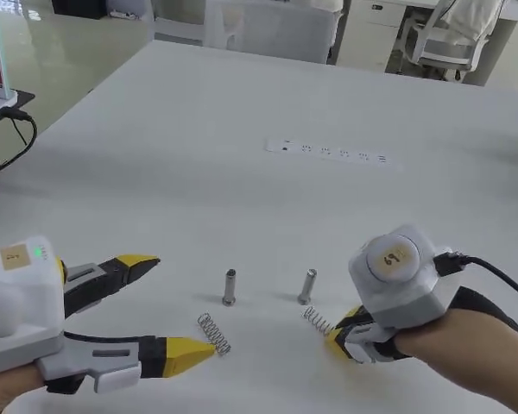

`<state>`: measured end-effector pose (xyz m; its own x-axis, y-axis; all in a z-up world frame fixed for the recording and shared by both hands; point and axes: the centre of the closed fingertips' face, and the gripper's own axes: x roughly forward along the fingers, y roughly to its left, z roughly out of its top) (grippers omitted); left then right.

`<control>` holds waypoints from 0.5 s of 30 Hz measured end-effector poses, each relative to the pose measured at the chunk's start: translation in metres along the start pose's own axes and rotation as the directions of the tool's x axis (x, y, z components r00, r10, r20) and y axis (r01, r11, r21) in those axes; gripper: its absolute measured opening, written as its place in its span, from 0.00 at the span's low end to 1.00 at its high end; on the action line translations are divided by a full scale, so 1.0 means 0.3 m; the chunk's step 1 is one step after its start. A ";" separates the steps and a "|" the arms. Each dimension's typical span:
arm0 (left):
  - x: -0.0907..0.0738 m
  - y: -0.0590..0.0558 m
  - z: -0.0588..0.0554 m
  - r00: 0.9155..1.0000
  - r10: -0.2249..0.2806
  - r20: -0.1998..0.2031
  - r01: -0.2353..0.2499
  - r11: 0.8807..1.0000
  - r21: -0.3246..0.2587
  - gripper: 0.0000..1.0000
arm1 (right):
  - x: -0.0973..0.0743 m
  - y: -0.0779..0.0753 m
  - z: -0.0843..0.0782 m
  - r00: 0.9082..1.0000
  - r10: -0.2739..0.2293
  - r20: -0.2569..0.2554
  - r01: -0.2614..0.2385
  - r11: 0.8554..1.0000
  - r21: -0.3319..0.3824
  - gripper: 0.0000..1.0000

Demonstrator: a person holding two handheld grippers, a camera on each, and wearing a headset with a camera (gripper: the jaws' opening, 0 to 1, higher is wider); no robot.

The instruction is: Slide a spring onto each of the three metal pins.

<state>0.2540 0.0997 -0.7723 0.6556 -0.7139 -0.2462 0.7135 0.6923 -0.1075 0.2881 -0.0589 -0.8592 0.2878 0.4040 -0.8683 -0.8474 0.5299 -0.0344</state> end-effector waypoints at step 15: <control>-0.008 0.002 0.008 1.000 0.000 0.006 0.000 1.000 0.002 0.78 | -0.014 0.011 0.022 1.000 0.000 0.014 0.000 1.000 0.002 0.08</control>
<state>0.2536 0.1016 -0.7696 0.6567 -0.7147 -0.2407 0.7143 0.6918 -0.1056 0.2870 -0.0538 -0.8525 0.2940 0.4146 -0.8612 -0.8467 0.5310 -0.0334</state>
